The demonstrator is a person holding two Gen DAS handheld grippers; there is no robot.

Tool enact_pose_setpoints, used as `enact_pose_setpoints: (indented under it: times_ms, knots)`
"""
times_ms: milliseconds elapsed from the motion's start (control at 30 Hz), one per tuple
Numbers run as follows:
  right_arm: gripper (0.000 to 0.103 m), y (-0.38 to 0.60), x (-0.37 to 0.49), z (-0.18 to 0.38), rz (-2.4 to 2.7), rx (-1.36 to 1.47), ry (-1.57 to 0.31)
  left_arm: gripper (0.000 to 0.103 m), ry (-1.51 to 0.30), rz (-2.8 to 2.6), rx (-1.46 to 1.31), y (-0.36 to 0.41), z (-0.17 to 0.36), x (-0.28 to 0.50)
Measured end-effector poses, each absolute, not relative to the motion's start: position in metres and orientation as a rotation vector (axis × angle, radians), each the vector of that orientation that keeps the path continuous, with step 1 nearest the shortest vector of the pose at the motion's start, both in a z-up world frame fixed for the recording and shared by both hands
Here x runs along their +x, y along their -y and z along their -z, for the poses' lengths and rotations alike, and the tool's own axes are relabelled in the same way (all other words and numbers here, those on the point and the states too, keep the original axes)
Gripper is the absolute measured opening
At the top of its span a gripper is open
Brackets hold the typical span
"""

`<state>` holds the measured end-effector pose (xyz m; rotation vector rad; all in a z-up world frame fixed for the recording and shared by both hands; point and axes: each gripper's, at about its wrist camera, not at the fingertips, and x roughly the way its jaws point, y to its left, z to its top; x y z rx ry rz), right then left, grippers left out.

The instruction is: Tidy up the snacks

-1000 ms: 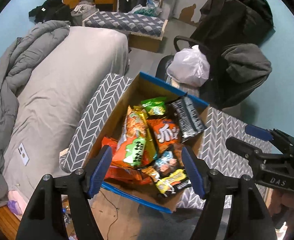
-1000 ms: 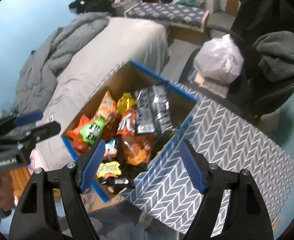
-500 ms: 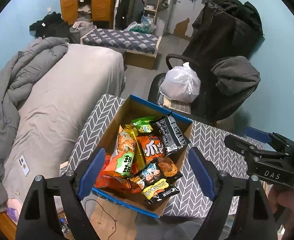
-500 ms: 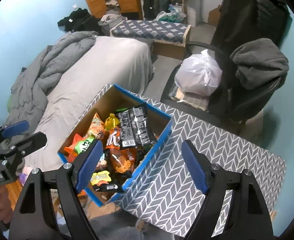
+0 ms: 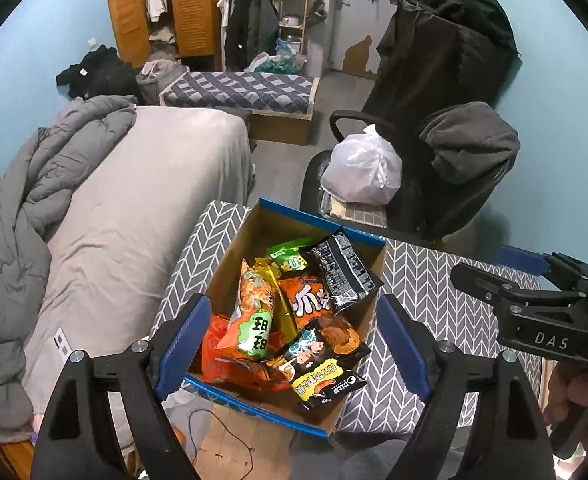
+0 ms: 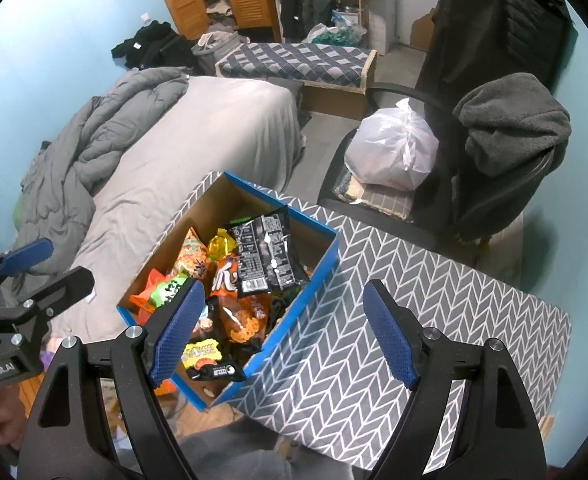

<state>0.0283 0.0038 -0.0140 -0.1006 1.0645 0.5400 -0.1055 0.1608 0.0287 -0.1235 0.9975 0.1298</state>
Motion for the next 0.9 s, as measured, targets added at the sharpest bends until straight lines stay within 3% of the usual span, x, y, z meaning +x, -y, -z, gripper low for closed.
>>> enact_pose_setpoints:
  times_ms: [900]
  knots:
    - [0.081,-0.0031,0.0292,0.0111,-0.536,-0.092,-1.06,0.086,-1.022,-0.182,-0.073,-0.1559,-0.0314,-0.1034]
